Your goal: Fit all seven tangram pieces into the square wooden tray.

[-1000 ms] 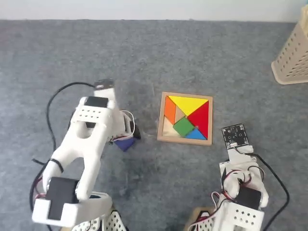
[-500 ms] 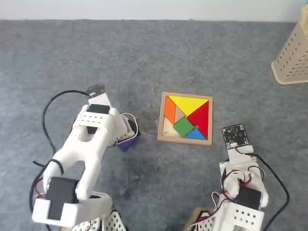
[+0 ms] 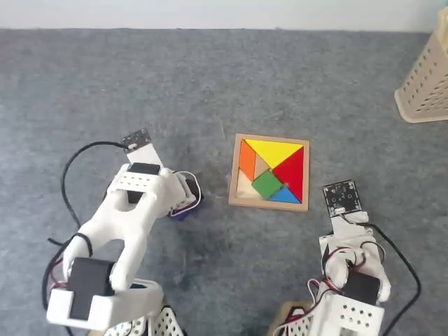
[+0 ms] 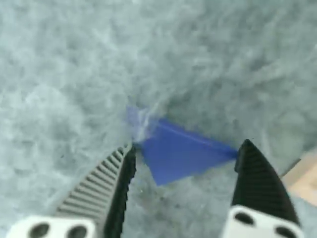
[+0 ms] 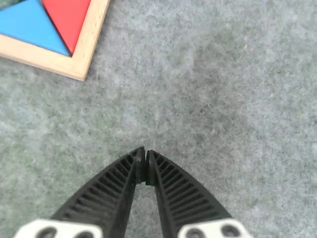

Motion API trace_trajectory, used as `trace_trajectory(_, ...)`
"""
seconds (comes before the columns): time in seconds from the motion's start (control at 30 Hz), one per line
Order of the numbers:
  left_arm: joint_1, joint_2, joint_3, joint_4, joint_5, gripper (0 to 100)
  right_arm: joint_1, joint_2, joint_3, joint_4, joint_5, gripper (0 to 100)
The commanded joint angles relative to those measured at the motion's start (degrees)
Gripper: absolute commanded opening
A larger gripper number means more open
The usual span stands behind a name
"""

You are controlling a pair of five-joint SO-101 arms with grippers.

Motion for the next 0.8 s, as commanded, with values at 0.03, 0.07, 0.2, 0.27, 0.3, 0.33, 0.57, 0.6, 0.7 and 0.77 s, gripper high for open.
trace_trajectory(0.03,0.09,-1.93,0.31,-0.53,0.35,31,0.75,-0.84,1.05,0.57,0.44,0.8)
trace_trajectory(0.07,0.09,-1.93,0.75,-0.62,0.26,31,0.75,-0.84,1.05,0.57,0.44,0.8)
trace_trajectory(0.2,0.09,-1.93,1.98,-0.88,-7.12,31,0.75,-0.84,1.05,0.57,0.44,0.8)
trace_trajectory(0.27,-0.09,-1.93,2.33,-0.44,-13.45,31,0.75,-0.84,1.05,0.57,0.44,0.8)
trace_trajectory(0.3,-0.09,-1.93,2.68,-0.62,-15.65,31,0.75,-0.84,1.05,0.57,0.44,0.8)
trace_trajectory(0.33,-0.09,-1.93,2.86,-0.53,-17.41,31,0.75,-0.84,1.05,0.57,0.44,0.8)
trace_trajectory(0.57,-2.99,-2.02,2.68,0.26,-32.18,31,0.75,-0.84,1.05,0.57,0.44,0.8)
trace_trajectory(0.6,-3.6,-2.02,2.42,1.32,-34.29,31,0.75,-0.84,1.05,0.57,0.44,0.8)
trace_trajectory(0.7,-6.15,-2.11,-0.04,6.59,-38.24,31,0.75,-0.84,1.05,0.57,0.44,0.8)
trace_trajectory(0.77,-8.26,-2.46,-2.24,9.32,-37.8,31,0.75,-0.84,1.05,0.57,0.44,0.8)
